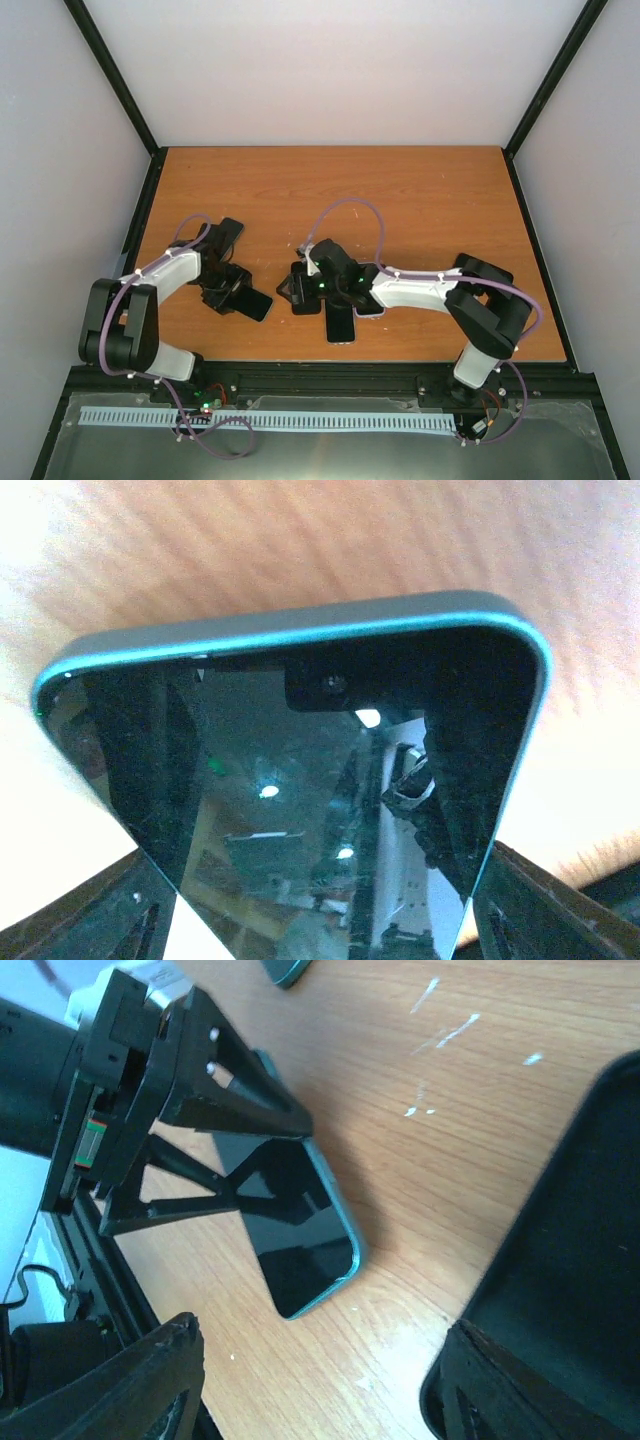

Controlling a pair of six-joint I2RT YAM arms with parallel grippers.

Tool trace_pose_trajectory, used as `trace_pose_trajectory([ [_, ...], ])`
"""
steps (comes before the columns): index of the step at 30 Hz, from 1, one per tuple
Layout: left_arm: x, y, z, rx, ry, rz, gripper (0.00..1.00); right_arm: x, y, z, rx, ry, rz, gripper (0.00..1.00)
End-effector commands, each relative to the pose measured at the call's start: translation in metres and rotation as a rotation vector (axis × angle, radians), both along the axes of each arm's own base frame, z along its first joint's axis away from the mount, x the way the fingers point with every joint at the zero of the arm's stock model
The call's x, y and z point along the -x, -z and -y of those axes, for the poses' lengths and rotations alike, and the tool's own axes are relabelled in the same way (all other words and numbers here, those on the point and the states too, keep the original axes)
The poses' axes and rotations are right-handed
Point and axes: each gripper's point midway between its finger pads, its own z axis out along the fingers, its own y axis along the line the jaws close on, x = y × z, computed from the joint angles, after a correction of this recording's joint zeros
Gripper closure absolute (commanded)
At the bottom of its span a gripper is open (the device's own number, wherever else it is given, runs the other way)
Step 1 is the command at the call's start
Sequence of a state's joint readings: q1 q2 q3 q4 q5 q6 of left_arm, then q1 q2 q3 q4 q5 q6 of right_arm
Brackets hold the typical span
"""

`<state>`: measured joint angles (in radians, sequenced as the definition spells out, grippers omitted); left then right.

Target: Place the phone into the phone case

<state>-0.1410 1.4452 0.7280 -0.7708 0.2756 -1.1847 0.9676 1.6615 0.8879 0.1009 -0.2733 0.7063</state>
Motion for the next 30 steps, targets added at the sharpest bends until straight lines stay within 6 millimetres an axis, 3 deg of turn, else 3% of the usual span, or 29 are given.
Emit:
trace_pose_trajectory([
  [1, -0.019, -0.02, 0.025, 0.076, 0.163, 0.153, 0.31, 0.008, -0.009, -0.022, -0.02, -0.115, 0.027, 0.38],
  [6, -0.024, -0.034, 0.05, 0.136, 0.292, 0.255, 0.31, 0.012, 0.0, -0.029, 0.011, -0.175, 0.005, 0.44],
  [15, -0.025, -0.055, 0.057, 0.168, 0.381, 0.375, 0.34, 0.013, 0.029, -0.027, 0.065, -0.173, -0.036, 0.51],
  [18, -0.024, -0.058, 0.061, 0.188, 0.407, 0.408, 0.34, 0.015, 0.029, -0.029, 0.042, -0.184, -0.047, 0.56],
  [23, -0.024, -0.066, 0.063, 0.2, 0.439, 0.454, 0.36, 0.018, 0.024, -0.033, 0.001, -0.194, -0.053, 0.73],
  [28, -0.025, -0.07, 0.064, 0.198, 0.465, 0.482, 0.37, 0.023, 0.018, -0.038, -0.058, -0.208, -0.069, 0.8],
  [30, -0.024, -0.07, 0.064, 0.2, 0.47, 0.483, 0.36, 0.024, 0.015, -0.039, -0.077, -0.211, -0.07, 0.89],
])
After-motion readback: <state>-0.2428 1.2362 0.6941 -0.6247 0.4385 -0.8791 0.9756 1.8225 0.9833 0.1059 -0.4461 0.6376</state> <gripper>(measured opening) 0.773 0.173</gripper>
